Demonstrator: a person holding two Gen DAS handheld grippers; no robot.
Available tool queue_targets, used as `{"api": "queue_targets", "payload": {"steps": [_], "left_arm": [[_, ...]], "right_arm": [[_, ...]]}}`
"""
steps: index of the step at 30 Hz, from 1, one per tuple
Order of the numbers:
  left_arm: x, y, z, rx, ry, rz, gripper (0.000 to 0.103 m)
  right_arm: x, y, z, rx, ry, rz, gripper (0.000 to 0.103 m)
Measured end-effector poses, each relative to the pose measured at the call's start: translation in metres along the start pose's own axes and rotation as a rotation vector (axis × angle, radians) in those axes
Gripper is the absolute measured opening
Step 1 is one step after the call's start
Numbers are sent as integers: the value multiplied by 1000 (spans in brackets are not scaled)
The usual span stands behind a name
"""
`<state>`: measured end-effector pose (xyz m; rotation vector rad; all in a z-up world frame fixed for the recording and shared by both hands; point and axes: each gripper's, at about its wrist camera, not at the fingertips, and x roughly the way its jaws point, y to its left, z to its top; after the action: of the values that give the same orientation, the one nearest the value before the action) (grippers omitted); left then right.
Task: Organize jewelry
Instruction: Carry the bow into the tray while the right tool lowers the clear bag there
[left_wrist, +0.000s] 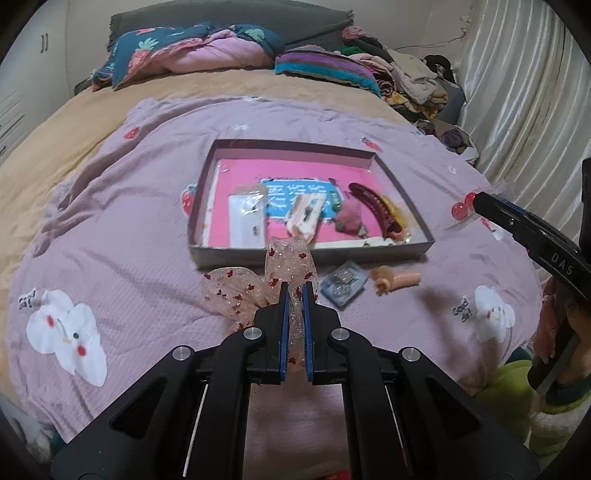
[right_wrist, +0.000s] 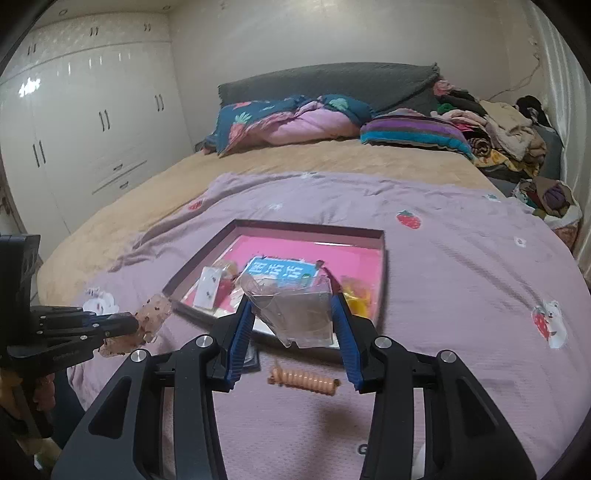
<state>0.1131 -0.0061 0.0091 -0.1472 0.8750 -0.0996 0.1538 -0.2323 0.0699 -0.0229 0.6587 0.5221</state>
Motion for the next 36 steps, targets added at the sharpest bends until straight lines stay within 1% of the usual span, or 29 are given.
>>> {"api": "queue_targets", "payload": {"steps": [6,11,20,27,31,36], "left_arm": [[1,-12,19,26,-19,-13,1],[9,-20,41,38,-32,-26,1],[25,-25,75,31,-62,-57,1],[45,-26,97,26,-65,-61,1],[56,-25,102,43,-67,-50,1],[72,-16,107,49,-60,-33,1]], "right_arm": [[-10,-23,4,33,-28,-26,41],[-17,-42,12,67,-49,-55,41],[-18,-64,25,93,-59,-99,41],[-3,-75,36,108,-52,-135,41],[9,-77,42,103,-33,-151,41],[28,-72,46,104,1,-149,41]]}}
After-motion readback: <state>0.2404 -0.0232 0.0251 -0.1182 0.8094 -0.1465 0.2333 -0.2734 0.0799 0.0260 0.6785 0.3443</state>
